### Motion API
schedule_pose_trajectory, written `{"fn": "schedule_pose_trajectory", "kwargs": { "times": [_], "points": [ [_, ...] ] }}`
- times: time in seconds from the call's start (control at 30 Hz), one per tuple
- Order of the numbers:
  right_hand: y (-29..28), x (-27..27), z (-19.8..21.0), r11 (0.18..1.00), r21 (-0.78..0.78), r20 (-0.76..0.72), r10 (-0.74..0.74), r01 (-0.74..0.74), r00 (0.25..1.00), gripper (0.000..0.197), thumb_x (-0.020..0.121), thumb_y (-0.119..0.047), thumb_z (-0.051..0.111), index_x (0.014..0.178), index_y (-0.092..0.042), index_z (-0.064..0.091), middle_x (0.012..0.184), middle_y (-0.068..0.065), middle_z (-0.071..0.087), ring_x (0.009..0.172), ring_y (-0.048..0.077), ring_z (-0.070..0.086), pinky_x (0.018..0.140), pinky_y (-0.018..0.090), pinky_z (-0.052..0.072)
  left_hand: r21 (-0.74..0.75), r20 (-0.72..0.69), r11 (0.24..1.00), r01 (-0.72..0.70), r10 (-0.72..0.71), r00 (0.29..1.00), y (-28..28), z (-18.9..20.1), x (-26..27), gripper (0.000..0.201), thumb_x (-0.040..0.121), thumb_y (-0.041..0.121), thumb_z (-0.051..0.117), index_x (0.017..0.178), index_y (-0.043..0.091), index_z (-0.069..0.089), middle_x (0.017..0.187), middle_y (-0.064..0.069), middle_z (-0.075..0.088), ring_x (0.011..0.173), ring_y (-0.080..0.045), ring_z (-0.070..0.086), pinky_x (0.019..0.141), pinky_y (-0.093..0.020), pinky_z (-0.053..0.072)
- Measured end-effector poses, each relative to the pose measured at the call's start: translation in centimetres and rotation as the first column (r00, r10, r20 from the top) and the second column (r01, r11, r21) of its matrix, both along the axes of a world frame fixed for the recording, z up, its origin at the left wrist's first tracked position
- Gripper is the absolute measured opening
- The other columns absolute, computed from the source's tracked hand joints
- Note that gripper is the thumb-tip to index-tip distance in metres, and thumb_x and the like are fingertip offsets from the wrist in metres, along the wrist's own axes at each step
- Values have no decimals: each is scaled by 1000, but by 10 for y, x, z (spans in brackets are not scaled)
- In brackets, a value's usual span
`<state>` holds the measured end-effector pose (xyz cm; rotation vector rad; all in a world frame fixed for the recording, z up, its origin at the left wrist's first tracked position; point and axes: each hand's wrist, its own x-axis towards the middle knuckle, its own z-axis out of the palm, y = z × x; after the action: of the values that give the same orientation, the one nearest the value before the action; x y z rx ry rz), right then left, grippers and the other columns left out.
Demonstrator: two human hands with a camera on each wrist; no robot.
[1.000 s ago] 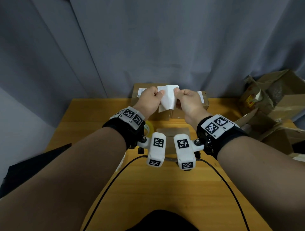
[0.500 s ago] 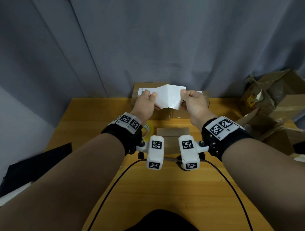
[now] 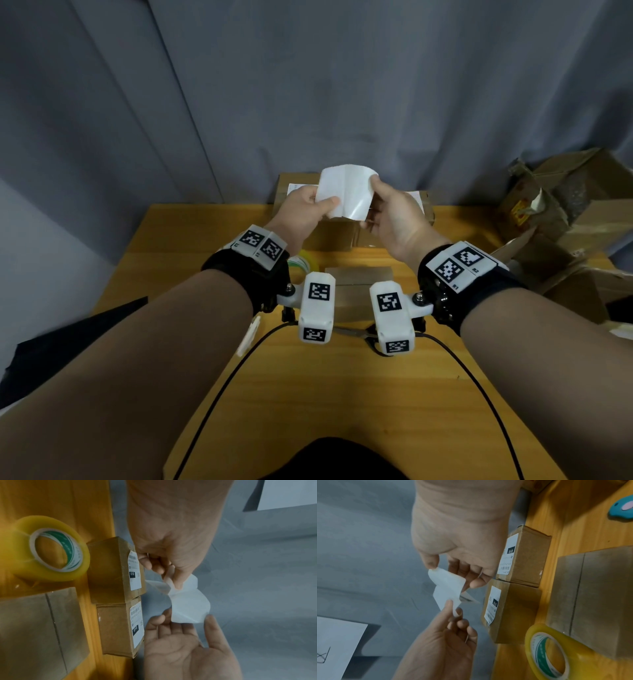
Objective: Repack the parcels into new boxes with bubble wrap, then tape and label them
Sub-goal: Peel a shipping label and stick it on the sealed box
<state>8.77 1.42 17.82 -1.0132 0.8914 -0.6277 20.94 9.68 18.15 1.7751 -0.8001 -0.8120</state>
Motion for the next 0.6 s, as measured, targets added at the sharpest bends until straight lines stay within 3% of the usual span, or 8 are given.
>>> {"fn": "schedule_pose_trajectory", "kwargs": {
  "times": [0.13,0.23,0.33,0.4,0.5,0.6],
  "points": [
    [5,3,2,998,64,36,18,-20,999,59,93,-62,39,116,-12,62,88,1,68,65,11,58,62,24,46,-57,12,998,-32,32,999,-2,5,-3,22,95,26,55,108,9,61,75,7,55,69,-6,49,67,-19,42],
    [5,3,1,999,27,24,21,-22,999,75,86,-75,31,110,-14,67,87,1,71,67,9,58,67,25,47,-44,22,998,-50,51,998,-6,8,-3,22,94,28,56,104,9,63,85,0,62,79,-13,57,76,-26,47],
    [5,2,1,995,-102,-42,-27,23,999,35,88,-50,60,88,-16,67,82,2,69,75,14,60,73,28,50,-36,23,999,-35,36,999,-6,9,-1,26,93,33,58,103,10,64,88,-1,65,83,-16,61,78,-28,51],
    [3,0,1,987,-157,-65,-48,38,997,18,88,-31,68,80,-16,65,77,0,68,73,15,60,66,22,50,-33,31,999,-33,34,999,-6,10,-1,30,93,38,56,102,10,63,84,2,65,80,-13,61,71,-23,50],
    [-1,-2,4,981,-185,-92,-75,57,993,18,85,-26,72,73,-15,64,64,-5,63,60,9,55,56,17,44,3,96,999,-49,48,994,-7,10,2,33,97,41,46,93,11,59,74,4,56,68,-8,52,58,-18,39],
    [-3,-3,5,984,-171,-85,-73,58,994,18,82,-26,75,71,-16,64,62,-6,63,62,11,55,63,22,45,44,128,997,-64,58,990,-9,7,5,35,98,42,44,79,14,55,72,2,53,66,-11,48,57,-21,37]
  ]
}}
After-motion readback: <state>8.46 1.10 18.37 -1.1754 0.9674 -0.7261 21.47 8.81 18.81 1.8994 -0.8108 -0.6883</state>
